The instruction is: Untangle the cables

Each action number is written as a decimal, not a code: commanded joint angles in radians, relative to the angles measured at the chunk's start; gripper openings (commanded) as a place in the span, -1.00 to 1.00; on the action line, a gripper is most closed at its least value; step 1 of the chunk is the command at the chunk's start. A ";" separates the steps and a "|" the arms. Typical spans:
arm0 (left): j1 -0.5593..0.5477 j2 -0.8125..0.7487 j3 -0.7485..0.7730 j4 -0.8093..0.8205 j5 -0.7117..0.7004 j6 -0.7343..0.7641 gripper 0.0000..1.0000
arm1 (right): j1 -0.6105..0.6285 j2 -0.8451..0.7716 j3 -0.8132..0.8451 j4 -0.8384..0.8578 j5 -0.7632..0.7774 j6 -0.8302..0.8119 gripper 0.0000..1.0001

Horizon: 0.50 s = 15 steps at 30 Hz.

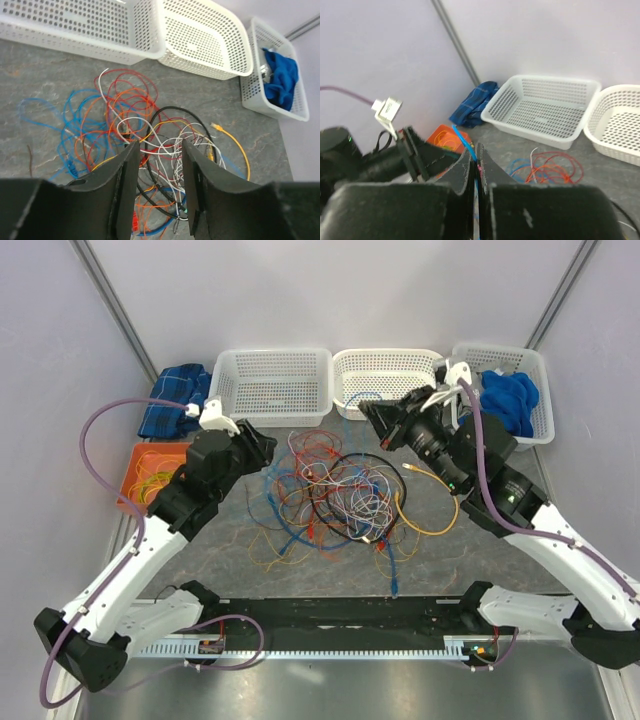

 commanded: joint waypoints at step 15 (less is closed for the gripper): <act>0.020 -0.215 -0.219 0.017 -0.047 -0.193 -0.06 | -0.174 0.478 0.485 -0.035 0.090 -0.035 -1.00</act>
